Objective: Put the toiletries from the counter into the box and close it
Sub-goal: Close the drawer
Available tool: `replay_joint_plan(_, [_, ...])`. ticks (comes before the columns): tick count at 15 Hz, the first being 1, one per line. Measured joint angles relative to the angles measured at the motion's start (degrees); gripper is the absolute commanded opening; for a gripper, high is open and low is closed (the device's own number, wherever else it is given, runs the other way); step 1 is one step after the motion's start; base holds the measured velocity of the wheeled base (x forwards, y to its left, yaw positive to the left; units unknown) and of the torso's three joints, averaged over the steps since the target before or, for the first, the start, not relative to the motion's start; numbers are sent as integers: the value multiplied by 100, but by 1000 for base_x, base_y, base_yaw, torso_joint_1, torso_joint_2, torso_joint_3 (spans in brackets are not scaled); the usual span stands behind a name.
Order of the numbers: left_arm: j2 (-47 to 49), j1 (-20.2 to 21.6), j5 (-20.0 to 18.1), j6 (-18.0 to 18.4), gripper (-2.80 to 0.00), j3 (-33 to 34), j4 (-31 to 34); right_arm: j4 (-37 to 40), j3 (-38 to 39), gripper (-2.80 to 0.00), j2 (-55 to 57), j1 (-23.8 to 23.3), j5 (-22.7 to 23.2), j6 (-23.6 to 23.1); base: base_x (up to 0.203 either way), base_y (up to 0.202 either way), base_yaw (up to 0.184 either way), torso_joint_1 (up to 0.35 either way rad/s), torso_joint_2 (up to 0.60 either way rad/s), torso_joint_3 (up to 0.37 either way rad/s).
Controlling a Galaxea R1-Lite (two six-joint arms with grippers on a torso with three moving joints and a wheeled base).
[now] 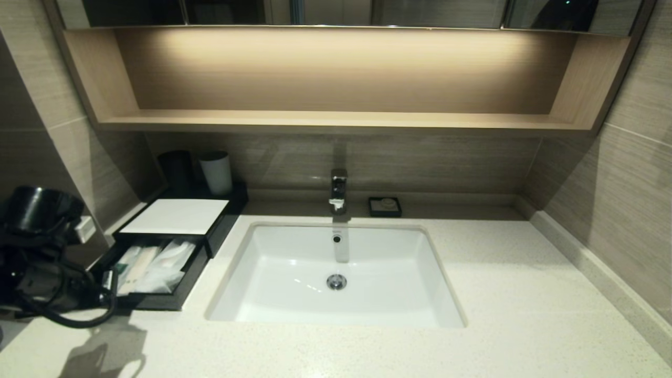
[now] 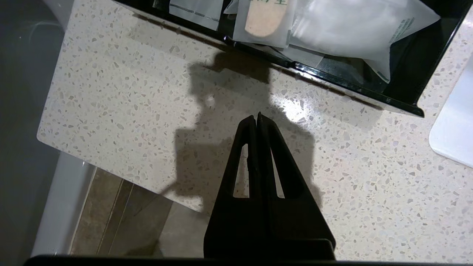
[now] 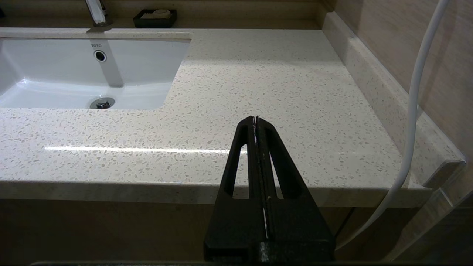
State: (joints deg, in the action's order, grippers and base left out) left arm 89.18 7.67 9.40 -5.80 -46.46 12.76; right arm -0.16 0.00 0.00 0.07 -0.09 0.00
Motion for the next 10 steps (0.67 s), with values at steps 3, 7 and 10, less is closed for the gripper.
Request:
replay_joint_plan(3, [161, 53, -12, 5, -280, 32, -8, 0, 0, -280, 0, 0, -1, 0, 0, 0, 0, 0, 0, 0])
replay_joint_plan(7, [478, 56, -28, 11, -280, 27, -37, 0, 0, -280, 0, 0, 2, 1, 0, 0, 0, 0, 0, 0])
replay_joint_plan(10, [647, 56, -43, 16, -280, 29, -67, 0, 0, -280, 0, 0, -1, 0, 0, 0, 0, 0, 0, 0])
